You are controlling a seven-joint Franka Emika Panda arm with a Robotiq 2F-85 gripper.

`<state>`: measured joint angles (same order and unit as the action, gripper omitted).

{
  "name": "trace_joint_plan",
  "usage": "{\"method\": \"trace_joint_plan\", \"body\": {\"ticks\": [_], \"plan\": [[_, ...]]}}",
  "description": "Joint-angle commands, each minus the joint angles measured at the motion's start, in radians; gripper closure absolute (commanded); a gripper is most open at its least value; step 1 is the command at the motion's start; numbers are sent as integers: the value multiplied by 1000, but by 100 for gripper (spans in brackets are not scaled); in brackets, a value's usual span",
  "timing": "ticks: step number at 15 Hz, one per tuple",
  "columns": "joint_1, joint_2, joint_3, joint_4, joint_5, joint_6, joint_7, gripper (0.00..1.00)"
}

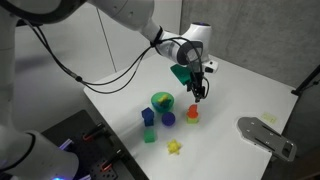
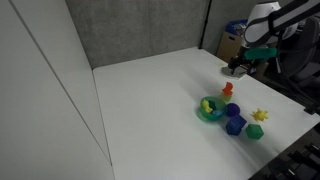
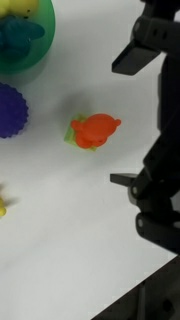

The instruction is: Put the orange toy inside the green bowl.

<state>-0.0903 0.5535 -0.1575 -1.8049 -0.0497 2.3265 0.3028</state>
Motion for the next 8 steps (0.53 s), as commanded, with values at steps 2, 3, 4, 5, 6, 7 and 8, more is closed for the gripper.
{"method": "trace_joint_plan", "body": {"ticks": [2,3,4,5,6,7,8], "plan": [[12,158,-28,153,-3,0,45,0],[8,185,-25,177,5,-6,38,0],[5,211,-24,201,10,-15,34,0],[-1,233,-18,221,17,-24,24,0],[-3,256,-16,241,21,-30,18,0],[-4,276,-15,259,25,-36,16,0],[-7,292,-11,275,32,-51,14,0]]}}
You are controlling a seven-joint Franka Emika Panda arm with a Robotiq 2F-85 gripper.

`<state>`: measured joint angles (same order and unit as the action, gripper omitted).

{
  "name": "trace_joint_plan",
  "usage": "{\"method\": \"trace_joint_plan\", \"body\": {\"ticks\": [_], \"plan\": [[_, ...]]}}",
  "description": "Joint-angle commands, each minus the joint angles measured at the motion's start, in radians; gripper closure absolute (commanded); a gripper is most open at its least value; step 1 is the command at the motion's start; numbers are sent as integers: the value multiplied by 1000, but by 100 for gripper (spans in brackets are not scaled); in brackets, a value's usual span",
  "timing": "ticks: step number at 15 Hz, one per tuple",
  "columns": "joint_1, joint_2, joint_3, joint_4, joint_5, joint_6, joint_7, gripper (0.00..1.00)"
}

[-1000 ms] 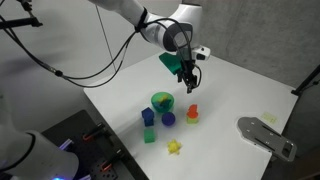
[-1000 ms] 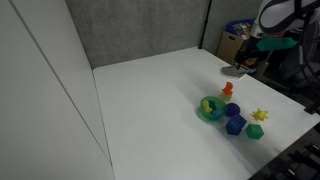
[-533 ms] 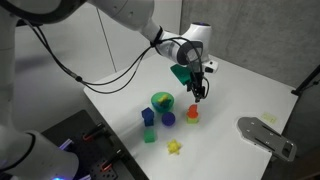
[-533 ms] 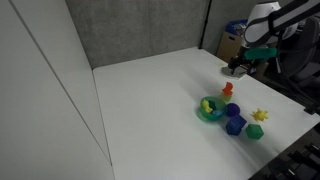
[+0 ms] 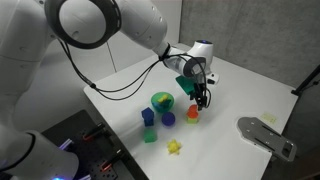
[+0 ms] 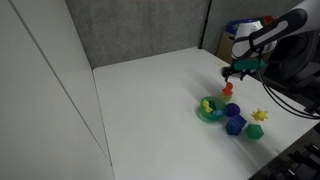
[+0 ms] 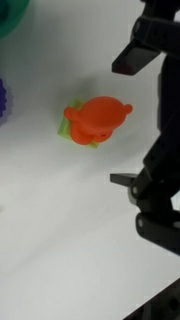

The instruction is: Put the orange toy inside the green bowl.

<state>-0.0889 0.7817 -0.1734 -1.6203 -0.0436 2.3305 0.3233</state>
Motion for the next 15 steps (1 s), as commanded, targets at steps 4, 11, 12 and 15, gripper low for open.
{"method": "trace_joint_plan", "body": {"ticks": [4,11,12,15], "plan": [[7,112,-10,134,17,-62,7,28],[5,102,1,156,26,-142,-6,84],[2,86,7,150,29,-167,-20,89],[9,18,8,113,18,-218,-38,96]]}}
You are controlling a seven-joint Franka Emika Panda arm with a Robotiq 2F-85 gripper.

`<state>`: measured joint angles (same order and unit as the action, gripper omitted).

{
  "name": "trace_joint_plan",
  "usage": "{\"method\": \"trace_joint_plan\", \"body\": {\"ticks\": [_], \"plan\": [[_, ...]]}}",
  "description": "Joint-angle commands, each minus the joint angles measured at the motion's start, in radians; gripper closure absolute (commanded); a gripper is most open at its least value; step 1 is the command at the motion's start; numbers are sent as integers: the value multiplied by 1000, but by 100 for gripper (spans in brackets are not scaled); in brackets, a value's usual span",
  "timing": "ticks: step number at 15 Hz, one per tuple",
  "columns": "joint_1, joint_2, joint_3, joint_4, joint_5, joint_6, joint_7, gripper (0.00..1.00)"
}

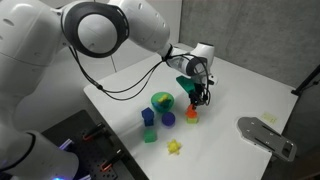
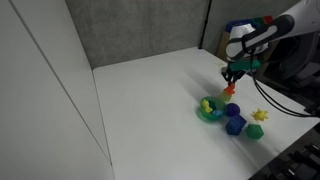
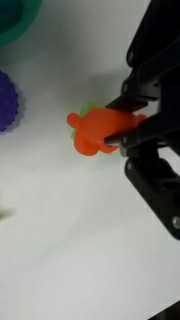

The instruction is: Put the orange toy inside the green bowl.

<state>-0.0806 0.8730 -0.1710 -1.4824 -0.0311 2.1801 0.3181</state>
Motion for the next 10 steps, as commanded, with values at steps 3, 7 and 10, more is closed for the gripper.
{"method": "trace_joint_plan", "body": {"ticks": [3,7,10], "plan": [[18,-149,3,-73,-25,-104,-65,96],[48,-279,13,-200,-102,-47,-174,97],[76,-355,27,-287,-168,-3,-217,96]]}}
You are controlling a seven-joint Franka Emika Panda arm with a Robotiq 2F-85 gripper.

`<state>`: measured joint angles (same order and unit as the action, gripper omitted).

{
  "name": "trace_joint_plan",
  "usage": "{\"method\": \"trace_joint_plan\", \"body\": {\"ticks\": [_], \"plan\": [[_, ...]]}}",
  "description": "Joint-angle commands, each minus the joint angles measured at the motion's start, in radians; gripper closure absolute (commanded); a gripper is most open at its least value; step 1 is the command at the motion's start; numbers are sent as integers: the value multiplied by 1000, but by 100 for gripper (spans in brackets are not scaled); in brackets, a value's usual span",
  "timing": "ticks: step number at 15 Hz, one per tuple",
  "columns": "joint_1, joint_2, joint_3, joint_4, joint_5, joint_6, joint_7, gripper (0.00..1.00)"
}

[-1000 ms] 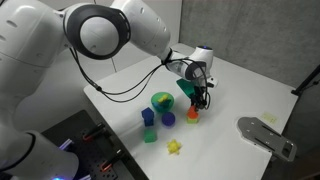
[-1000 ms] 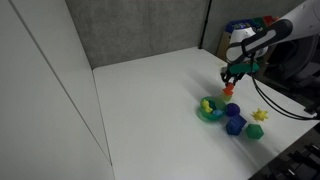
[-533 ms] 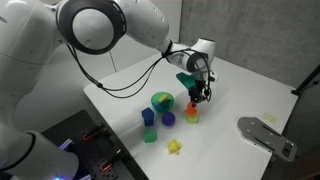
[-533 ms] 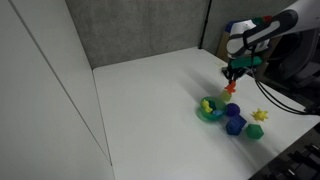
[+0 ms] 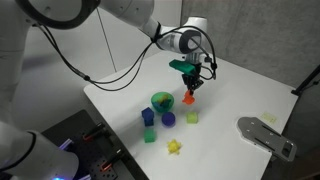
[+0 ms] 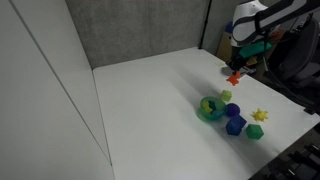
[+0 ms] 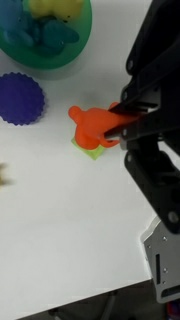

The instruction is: Put the orange toy inside the green bowl.

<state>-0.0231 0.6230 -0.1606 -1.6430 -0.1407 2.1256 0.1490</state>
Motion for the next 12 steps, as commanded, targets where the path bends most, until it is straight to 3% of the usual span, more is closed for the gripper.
{"method": "trace_joint_plan", "body": {"ticks": [1,7,12], "plan": [[29,-123,23,-152,-76,62,-48,96],[83,-176,78,-271,-132,113,-42,96],[117,-149,107,-308,-136,151,-32,96]]}}
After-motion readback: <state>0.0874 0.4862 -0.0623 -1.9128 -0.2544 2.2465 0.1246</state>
